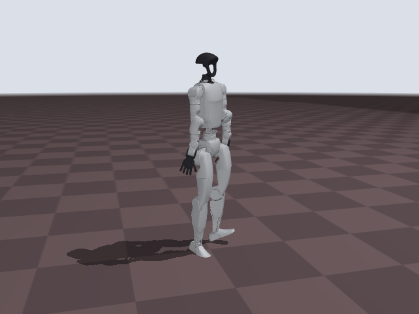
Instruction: In place motions
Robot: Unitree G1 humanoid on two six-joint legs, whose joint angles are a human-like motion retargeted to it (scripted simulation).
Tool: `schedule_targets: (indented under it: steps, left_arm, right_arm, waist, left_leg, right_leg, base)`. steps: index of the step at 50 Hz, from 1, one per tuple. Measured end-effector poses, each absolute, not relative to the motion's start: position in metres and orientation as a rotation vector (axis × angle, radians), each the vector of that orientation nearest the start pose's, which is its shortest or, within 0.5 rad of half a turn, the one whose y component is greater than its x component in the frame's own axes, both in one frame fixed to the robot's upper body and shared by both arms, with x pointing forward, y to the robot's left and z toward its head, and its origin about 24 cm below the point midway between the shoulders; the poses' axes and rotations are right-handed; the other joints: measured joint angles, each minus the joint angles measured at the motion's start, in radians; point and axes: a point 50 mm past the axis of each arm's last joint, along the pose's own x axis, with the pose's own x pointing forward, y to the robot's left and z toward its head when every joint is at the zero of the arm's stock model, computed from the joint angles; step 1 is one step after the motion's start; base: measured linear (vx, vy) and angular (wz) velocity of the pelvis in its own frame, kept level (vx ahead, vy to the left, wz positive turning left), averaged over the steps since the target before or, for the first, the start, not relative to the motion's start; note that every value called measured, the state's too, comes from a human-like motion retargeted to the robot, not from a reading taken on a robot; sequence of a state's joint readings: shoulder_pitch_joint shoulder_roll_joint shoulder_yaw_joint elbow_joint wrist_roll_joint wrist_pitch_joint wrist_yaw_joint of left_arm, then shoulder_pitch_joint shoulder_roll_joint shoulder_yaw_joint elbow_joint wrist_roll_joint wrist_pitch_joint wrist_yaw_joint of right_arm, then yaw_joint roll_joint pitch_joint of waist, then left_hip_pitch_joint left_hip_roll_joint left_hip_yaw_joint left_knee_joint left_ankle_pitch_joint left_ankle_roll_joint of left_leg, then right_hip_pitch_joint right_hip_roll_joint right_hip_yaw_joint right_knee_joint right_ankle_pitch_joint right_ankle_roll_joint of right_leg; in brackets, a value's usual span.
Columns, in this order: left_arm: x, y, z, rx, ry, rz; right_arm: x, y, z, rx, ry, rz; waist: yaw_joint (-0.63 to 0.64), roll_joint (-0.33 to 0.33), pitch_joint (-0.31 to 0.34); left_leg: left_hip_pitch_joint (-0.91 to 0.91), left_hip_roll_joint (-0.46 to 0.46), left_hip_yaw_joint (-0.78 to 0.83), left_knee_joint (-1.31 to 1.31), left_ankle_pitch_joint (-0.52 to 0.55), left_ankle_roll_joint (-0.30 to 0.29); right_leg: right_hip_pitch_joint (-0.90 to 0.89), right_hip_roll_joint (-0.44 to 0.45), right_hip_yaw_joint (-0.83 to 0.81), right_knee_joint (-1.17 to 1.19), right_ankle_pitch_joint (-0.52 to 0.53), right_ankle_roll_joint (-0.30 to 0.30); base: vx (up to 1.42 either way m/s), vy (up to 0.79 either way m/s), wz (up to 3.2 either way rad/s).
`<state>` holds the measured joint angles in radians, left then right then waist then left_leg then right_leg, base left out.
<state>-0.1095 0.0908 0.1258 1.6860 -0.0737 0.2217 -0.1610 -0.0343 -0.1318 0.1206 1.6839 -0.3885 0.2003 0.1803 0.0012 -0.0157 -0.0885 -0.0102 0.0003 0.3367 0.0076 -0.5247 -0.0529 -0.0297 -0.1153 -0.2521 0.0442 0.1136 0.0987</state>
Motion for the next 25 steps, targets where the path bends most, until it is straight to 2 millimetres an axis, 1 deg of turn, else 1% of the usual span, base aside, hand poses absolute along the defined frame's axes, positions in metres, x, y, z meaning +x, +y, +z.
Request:
schedule_targets:
  steps: [1, 3, 5, 6, 8, 10, 12, 13, 15, 16, 18, 20, 22, 23, 24, 25]
  left_arm:
    - [-0.024, 0.173, -0.173, -0.262, 1.882, 0.131]
    - [-0.087, 0.170, -0.162, -0.316, 2.073, 0.202]
    - [-0.140, 0.166, -0.147, -0.392, 2.195, 0.233]
    - [-0.161, 0.162, -0.139, -0.424, 2.229, 0.235]
    - [-0.196, 0.154, -0.123, -0.482, 2.290, 0.247]
    - [-0.221, 0.146, -0.108, -0.526, 2.351, 0.285]
    - [-0.236, 0.140, -0.098, -0.560, 2.397, 0.365]
    - [-0.240, 0.139, -0.095, -0.575, 2.407, 0.412]
    - [-0.237, 0.138, -0.098, -0.603, 2.383, 0.501]
    - [-0.229, 0.140, -0.103, -0.611, 2.349, 0.525]
    - [-0.206, 0.145, -0.118, -0.617, 2.267, 0.545]
    - [-0.173, 0.153, -0.135, -0.593, 2.174, 0.523]
    - [-0.126, 0.165, -0.154, -0.510, 2.068, 0.450]
    - [-0.099, 0.171, -0.161, -0.458, 2.013, 0.395]
    - [-0.066, 0.175, -0.168, -0.402, 1.943, 0.316]
    - [-0.028, 0.179, -0.173, -0.343, 1.865, 0.229]
  right_arm:
    - [0.011, -0.197, -0.175, -0.443, 1.781, 0.489]
    - [0.076, -0.170, -0.174, -0.561, 1.542, 0.686]
    - [0.134, -0.137, -0.161, -0.655, 1.285, 0.840]
    - [0.160, -0.121, -0.151, -0.685, 1.160, 0.888]
    - [0.204, -0.091, -0.124, -0.728, 0.926, 0.956]
    - [0.237, -0.066, -0.096, -0.740, 0.725, 0.984]
    - [0.258, -0.048, -0.071, -0.728, 0.566, 0.985]
    - [0.264, -0.042, -0.061, -0.719, 0.500, 0.982]
    - [0.272, -0.035, -0.047, -0.705, 0.396, 0.971]
    - [0.272, -0.035, -0.046, -0.703, 0.373, 0.961]
    - [0.269, -0.040, -0.050, -0.706, 0.367, 0.940]
    - [0.257, -0.050, -0.065, -0.714, 0.427, 0.926]
    - [0.235, -0.070, -0.090, -0.724, 0.564, 0.924]
    - [0.220, -0.081, -0.105, -0.727, 0.657, 0.928]
    - [0.198, -0.096, -0.123, -0.725, 0.787, 0.933]
    - [0.171, -0.112, -0.141, -0.718, 0.935, 0.940]
  waist:
    - [-0.002, 0.002, 0.004]
    - [-0.007, 0.007, 0.006]
    - [-0.007, 0.010, 0.003]
    - [-0.008, 0.011, 0.001]
    - [-0.014, 0.014, -0.001]
    - [-0.025, 0.014, -0.001]
    - [-0.034, 0.011, -0.004]
    - [-0.038, 0.009, -0.007]
    - [-0.047, 0.004, -0.013]
    - [-0.050, 0.001, -0.017]
    - [-0.053, -0.004, -0.025]
    - [-0.053, -0.010, -0.031]
    - [-0.046, -0.015, -0.034]
    - [-0.045, -0.018, -0.036]
    - [-0.047, -0.020, -0.039]
    - [-0.050, -0.022, -0.041]
  left_leg:
    - [0.006, 0.003, 0.010, -0.002, -0.001, -0.003]
    - [0.014, 0.008, 0.031, -0.006, -0.004, -0.008]
    - [0.019, 0.013, 0.051, -0.008, -0.007, -0.013]
    - [0.020, 0.015, 0.058, -0.009, -0.008, -0.016]
    - [0.019, 0.018, 0.068, -0.008, -0.008, -0.020]
    - [0.016, 0.020, 0.070, -0.007, -0.007, -0.022]
    - [0.012, 0.020, 0.066, -0.005, -0.006, -0.023]
    - [0.010, 0.020, 0.063, -0.005, -0.005, -0.023]
    - [0.004, 0.018, 0.055, -0.004, -0.004, -0.022]
    - [0.001, 0.016, 0.050, -0.004, -0.003, -0.021]
    - [-0.005, 0.013, 0.040, -0.002, -0.001, -0.019]
    - [-0.010, 0.010, 0.031, 0.000, -0.001, -0.015]
    - [-0.017, 0.005, 0.017, 0.004, 0.000, -0.010]
    - [-0.022, 0.003, 0.009, 0.006, 0.001, -0.008]
    - [-0.029, 0.002, 0.000, 0.009, 0.002, -0.005]
    - [-0.036, 0.000, -0.011, 0.011, 0.005, -0.003]
  right_leg:
    - [-0.005, 0.003, 0.011, 0.001, 0.003, 0.000]
    - [-0.016, 0.010, 0.038, 0.005, 0.009, -0.001]
    - [-0.030, 0.017, 0.065, 0.008, 0.014, -0.001]
    - [-0.035, 0.019, 0.074, 0.009, 0.017, -0.001]
    - [-0.043, 0.023, 0.085, 0.010, 0.019, -0.002]
    - [-0.046, 0.023, 0.086, 0.011, 0.020, -0.002]
    - [-0.046, 0.022, 0.079, 0.011, 0.019, -0.002]
    - [-0.044, 0.021, 0.075, 0.010, 0.018, -0.002]
    - [-0.042, 0.018, 0.067, 0.008, 0.016, -0.002]
    - [-0.040, 0.016, 0.061, 0.007, 0.015, -0.002]
    - [-0.037, 0.012, 0.050, 0.005, 0.013, -0.002]
    - [-0.032, 0.009, 0.037, 0.003, 0.011, -0.002]
    - [-0.025, 0.004, 0.021, 0.000, 0.010, -0.001]
    - [-0.021, 0.003, 0.012, -0.002, 0.009, -0.001]
    - [-0.016, 0.000, -0.001, -0.005, 0.008, 0.000]
    - [-0.011, -0.003, -0.014, -0.008, 0.006, 0.000]
  base:
    - [-0.02, 0.00, -0.51]
    - [0.00, -0.01, -0.52]
    - [0.02, -0.01, -0.49]
    - [0.01, 0.01, -0.39]
    - [-0.01, 0.01, -0.13]
    - [0.00, 0.00, 0.00]
    - [0.00, -0.02, 0.12]
    - [0.02, -0.04, 0.27]
    - [0.03, -0.04, 0.30]
    - [0.03, -0.02, 0.31]
    - [0.03, 0.00, 0.30]
    - [0.04, 0.02, 0.27]
    - [0.05, 0.04, 0.32]
    - [0.04, 0.03, 0.42]
    - [0.03, 0.02, 0.54]
    - [0.03, 0.02, 0.58]
